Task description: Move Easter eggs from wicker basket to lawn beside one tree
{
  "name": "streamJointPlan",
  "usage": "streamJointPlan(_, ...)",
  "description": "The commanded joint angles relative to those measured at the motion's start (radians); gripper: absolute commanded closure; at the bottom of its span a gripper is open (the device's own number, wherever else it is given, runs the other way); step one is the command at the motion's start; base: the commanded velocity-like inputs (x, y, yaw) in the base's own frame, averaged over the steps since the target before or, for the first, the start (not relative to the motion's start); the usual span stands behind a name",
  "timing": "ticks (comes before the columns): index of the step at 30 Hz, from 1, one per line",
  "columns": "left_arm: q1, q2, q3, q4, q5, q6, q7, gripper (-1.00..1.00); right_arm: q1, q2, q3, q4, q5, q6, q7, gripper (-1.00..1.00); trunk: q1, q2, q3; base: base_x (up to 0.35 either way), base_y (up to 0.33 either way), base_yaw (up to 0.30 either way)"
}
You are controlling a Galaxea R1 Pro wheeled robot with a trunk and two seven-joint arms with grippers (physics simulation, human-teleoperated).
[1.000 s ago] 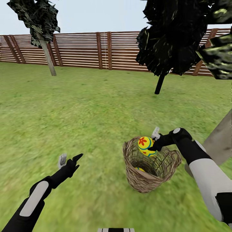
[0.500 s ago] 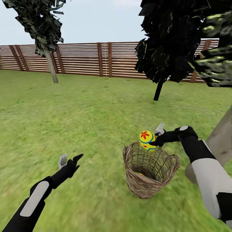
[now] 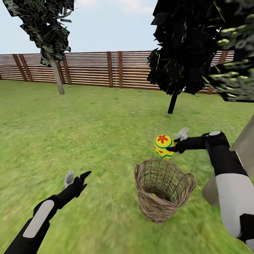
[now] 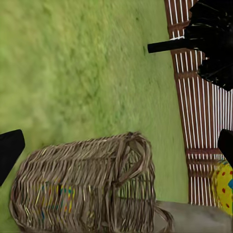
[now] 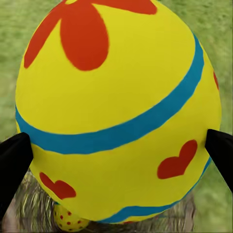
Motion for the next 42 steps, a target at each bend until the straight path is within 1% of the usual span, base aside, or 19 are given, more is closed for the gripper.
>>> streamJointPlan(1, 0.000, 0.000, 0.002, 0.000, 0.003, 0.006, -0.002, -1.00, -0.001, 0.001, -0.025, -0.013, 0.004, 0.012, 0.036, 1.00, -0.004, 0.007, 0.002, 0.000, 0.000, 0.000)
streamJointPlan(3, 0.000, 0.000, 0.002, 0.000, 0.002, 0.006, -0.002, -1.00, -0.001, 0.003, -0.055, -0.023, 0.004, 0.013, 0.061, 1.00, -0.012, 0.021, 0.009, 0.000, 0.000, 0.000)
streamJointPlan(4, 0.000, 0.000, 0.002, 0.000, 0.002, 0.006, -0.002, -1.00, -0.001, 0.004, -0.074, -0.025, 0.004, 0.013, 0.067, 1.00, -0.016, 0.028, 0.012, -0.089, 0.005, 0.000)
streamJointPlan(5, 0.000, 0.000, 0.002, 0.000, 0.002, 0.006, -0.002, -1.00, -0.001, 0.005, -0.084, -0.026, 0.004, 0.013, 0.068, 1.00, -0.019, 0.035, 0.015, -0.191, 0.040, 0.000)
streamJointPlan(9, 0.000, 0.000, 0.002, 0.000, 0.000, 0.006, -0.002, -1.00, -0.001, 0.005, -0.100, -0.027, 0.004, 0.013, 0.070, 1.00, -0.035, 0.063, 0.027, -0.284, 0.083, 0.000)
streamJointPlan(14, 0.000, 0.000, 0.002, 0.000, 0.000, 0.006, -0.002, -1.00, -0.001, 0.005, -0.129, -0.026, 0.004, 0.013, 0.070, 1.00, -0.054, 0.098, 0.043, -0.305, 0.093, 0.000)
streamJointPlan(42, 0.000, 0.000, 0.002, 0.000, 0.000, 0.006, -0.002, -1.00, -0.001, 0.006, -0.131, -0.019, 0.004, 0.010, 0.063, 1.00, -0.161, 0.294, 0.131, -0.306, 0.100, 0.000)
